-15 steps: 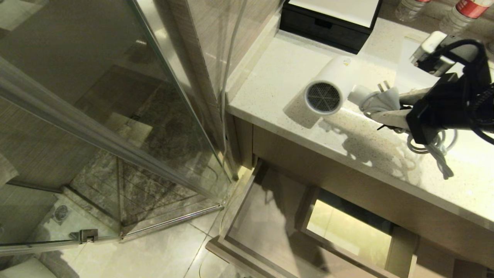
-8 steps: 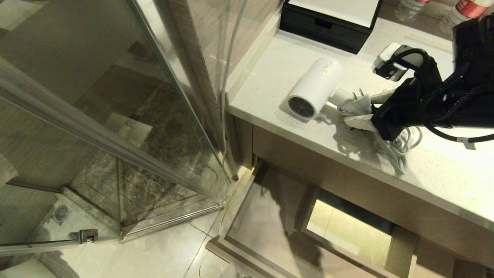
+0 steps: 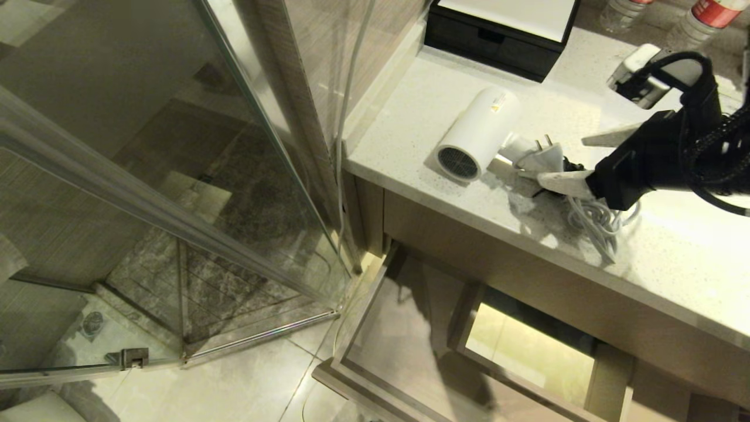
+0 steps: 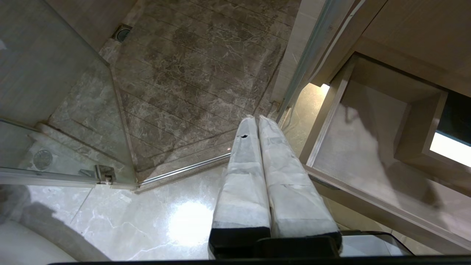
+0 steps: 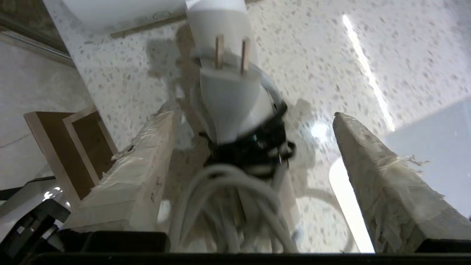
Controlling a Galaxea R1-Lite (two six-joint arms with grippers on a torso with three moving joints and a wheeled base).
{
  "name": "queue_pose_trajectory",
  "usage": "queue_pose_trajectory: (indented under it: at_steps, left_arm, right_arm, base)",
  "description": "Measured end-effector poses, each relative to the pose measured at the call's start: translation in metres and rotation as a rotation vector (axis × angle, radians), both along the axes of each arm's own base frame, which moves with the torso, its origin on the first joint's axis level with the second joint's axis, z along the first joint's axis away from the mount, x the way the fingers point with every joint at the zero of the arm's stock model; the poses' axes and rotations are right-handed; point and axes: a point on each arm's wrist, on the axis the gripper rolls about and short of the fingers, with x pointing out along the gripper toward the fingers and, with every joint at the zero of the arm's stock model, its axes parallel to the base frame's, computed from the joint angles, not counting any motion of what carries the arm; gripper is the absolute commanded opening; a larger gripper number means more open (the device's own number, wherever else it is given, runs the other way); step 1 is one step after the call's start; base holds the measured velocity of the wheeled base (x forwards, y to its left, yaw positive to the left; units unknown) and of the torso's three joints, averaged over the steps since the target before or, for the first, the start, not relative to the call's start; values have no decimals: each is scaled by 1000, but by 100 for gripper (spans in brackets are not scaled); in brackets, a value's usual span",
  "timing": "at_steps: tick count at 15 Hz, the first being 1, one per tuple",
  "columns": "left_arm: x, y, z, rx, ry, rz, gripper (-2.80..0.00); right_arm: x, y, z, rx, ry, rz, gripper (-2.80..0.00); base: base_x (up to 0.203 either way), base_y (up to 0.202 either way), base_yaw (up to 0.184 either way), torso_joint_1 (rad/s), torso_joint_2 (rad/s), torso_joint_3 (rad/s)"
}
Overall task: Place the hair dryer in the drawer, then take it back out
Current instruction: Place it on the countertop, then close the drawer
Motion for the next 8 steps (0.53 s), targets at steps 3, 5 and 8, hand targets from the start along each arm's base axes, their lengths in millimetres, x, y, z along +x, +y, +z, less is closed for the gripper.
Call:
queue_pose_trajectory:
  at_steps: [3, 5, 8]
  left_arm:
    - [0, 0, 0, 0, 0, 0, -280]
    - [0, 0, 0, 0, 0, -1, -280]
    - [0, 0, 0, 0, 0, 0, -280]
  right_arm:
    - [-24, -15, -4, 8, -8, -30, 0]
    - [-43, -27, -5, 17, -20, -60, -280]
    - [-73, -45, -15, 12, -32, -128, -280]
  base:
    - [0, 0, 0, 0, 0, 0]
    - [0, 0, 0, 0, 0, 0]
    - [0, 0, 0, 0, 0, 0]
